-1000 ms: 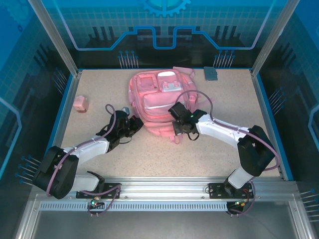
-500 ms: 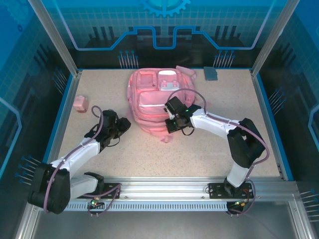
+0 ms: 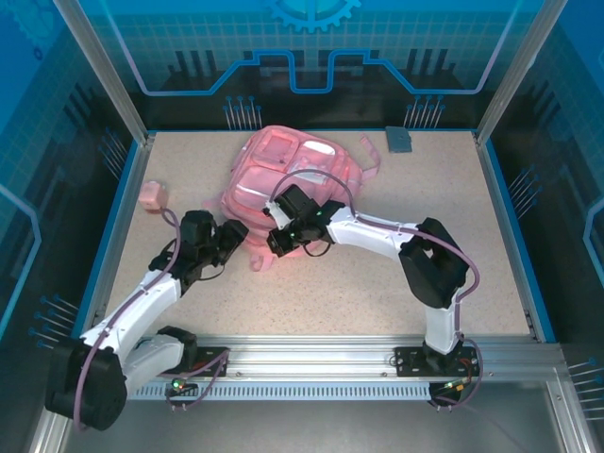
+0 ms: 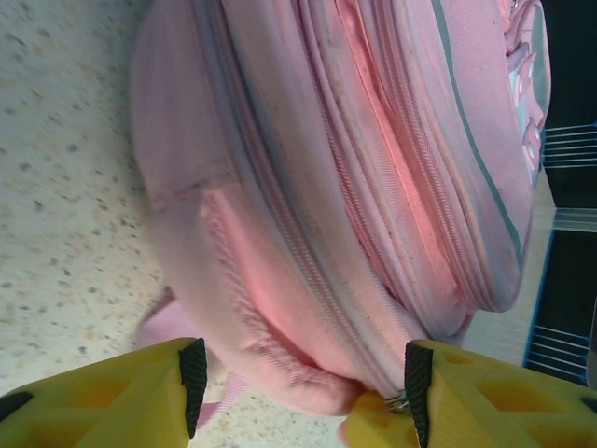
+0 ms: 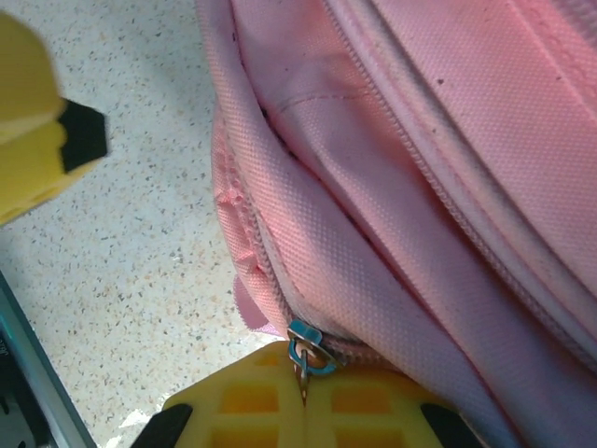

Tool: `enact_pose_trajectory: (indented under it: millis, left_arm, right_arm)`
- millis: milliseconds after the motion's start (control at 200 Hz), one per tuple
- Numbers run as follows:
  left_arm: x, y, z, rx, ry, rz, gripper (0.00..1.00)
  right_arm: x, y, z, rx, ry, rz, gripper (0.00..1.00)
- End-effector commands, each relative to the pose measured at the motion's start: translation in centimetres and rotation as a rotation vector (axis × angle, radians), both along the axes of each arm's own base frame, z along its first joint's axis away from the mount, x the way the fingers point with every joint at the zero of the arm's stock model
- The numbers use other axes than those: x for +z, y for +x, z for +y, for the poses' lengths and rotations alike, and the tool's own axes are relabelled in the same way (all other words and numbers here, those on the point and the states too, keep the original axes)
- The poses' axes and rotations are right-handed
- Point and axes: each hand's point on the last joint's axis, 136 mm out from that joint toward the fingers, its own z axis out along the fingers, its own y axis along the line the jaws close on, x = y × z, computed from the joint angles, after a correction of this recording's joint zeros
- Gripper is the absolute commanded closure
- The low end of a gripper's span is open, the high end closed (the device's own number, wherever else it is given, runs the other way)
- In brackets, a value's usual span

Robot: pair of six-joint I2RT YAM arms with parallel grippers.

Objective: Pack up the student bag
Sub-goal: Zip the student bag at the center of the table.

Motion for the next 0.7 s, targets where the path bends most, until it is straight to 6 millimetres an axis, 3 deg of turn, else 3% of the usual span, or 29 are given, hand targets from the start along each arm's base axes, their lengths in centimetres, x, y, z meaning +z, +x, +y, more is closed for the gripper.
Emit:
enact_pose_trajectory:
  millis: [0, 325, 455, 545, 695]
  left_arm:
    - [1.7, 1.5, -1.3, -0.009, -0.099, -0.024, 0.41]
    - [-0.5, 3.5, -3.6, -0.053, -0.192, 0.023, 0.49]
    - [-1.9, 3.0, -3.6, -0.047, -0.183, 0.054, 0.65]
    - [-2.7, 2.7, -3.1, -0.038, -0.155, 0.067, 0.79]
    - [-2.7, 2.5, -2.2, -0.026, -0.086, 0.056, 1.00]
  right_arm:
    - [1.5, -1.1, 2.3, 0.060, 0.059, -0.016, 1.00]
    - [1.2, -2.2, 3.0, 0.087, 0.041, -0.035, 1.00]
    - [0.8, -1.9, 2.3, 0.054, -0.008, -0.059, 1.00]
    - [0.4, -1.0, 0.7, -0.022, -0.101, -0.103, 1.00]
    - [-0.6, 0.1, -4.4, -0.185, -0.321, -0.185, 1.00]
